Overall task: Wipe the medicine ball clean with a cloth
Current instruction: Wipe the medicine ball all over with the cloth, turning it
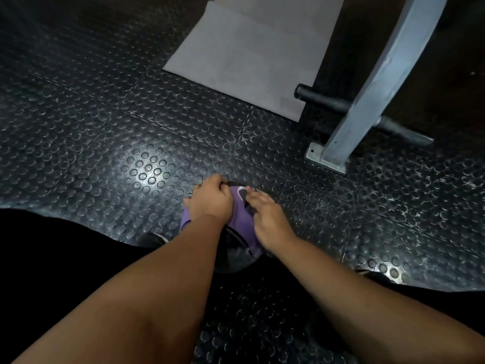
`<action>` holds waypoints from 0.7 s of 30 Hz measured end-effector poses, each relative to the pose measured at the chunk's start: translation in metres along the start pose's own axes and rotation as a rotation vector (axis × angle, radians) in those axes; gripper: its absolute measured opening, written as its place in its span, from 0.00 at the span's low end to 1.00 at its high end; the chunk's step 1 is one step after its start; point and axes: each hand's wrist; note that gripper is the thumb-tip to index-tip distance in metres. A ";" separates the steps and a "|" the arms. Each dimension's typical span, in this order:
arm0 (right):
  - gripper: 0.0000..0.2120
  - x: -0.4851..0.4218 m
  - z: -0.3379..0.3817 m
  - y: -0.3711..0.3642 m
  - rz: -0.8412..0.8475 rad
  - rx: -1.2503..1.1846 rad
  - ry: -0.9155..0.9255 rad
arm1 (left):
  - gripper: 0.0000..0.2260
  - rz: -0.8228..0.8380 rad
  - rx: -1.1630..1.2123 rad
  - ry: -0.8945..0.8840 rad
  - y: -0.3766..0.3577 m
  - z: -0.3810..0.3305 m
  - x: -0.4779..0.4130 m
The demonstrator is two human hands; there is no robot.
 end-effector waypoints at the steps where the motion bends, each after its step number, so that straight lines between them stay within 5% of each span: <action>1: 0.28 0.013 0.001 -0.002 -0.007 0.000 0.029 | 0.09 0.004 0.017 0.005 0.002 0.000 -0.003; 7: 0.33 0.043 0.005 -0.012 -0.046 0.039 0.218 | 0.06 0.035 0.020 0.038 0.006 0.006 -0.013; 12: 0.19 0.023 0.005 0.003 -0.392 -0.242 -0.074 | 0.08 0.047 0.060 -0.009 0.009 0.017 -0.007; 17: 0.16 0.030 0.011 -0.017 -0.130 -0.054 0.195 | 0.10 0.039 0.098 -0.024 0.009 0.027 -0.005; 21: 0.16 0.021 0.001 -0.031 -0.256 0.053 0.229 | 0.04 0.031 0.087 -0.027 0.012 0.029 -0.007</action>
Point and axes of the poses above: each hand's wrist, its own x-axis away from the middle knuckle, its own y-axis out of the back of the hand, z = x × y, and after that the axes turned 5 degrees about -y, right-handed
